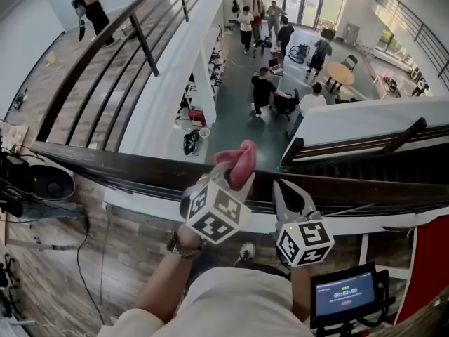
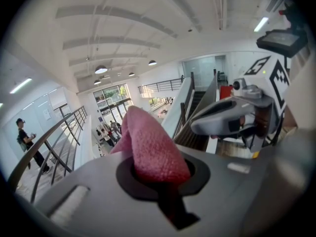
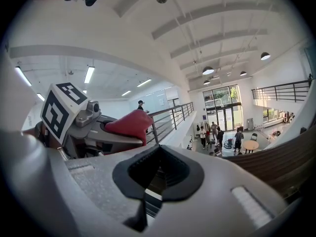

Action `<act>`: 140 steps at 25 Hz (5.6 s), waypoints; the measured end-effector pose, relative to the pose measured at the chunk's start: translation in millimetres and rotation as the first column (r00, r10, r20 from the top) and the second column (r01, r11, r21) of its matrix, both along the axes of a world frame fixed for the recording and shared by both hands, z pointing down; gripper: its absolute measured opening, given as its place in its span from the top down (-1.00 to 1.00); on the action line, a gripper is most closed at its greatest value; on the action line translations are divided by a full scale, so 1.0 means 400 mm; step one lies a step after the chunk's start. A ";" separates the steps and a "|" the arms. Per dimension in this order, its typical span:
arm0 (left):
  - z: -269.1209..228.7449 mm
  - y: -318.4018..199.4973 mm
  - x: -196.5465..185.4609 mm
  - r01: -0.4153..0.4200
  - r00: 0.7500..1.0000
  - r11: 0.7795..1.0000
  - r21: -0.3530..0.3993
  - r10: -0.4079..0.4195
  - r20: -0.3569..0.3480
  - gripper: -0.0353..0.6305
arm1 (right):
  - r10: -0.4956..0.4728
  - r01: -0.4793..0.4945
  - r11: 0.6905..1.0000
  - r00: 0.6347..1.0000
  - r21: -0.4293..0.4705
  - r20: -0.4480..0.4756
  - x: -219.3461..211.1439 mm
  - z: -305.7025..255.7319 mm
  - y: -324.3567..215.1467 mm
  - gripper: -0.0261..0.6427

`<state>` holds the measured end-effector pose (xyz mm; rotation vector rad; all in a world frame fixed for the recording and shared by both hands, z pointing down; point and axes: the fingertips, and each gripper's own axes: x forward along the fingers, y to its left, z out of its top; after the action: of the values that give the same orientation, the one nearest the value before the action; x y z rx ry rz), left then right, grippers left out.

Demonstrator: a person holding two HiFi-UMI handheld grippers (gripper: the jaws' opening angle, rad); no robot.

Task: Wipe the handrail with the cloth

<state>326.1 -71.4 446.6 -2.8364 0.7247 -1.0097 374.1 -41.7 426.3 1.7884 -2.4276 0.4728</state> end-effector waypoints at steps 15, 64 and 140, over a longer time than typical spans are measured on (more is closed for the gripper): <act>0.004 0.004 0.006 -0.044 0.999 0.999 0.024 0.044 -0.001 0.80 | 0.002 -0.002 1.000 0.999 0.002 0.032 0.004 0.007 -0.002 0.91; -0.025 -0.085 -0.273 0.168 0.986 0.986 0.018 -0.167 -0.026 0.80 | 0.012 -0.012 0.999 1.000 0.031 0.006 0.008 -0.001 0.008 0.91; -0.046 -0.072 -0.544 0.496 0.782 0.866 -0.070 -0.480 -0.398 0.80 | -0.025 0.025 1.000 1.000 0.012 -0.012 -0.012 -0.020 0.019 0.91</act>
<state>108.6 -100.2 428.0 -2.9098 1.5662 -0.4027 369.2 -34.2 418.2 1.7585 -2.4475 0.4451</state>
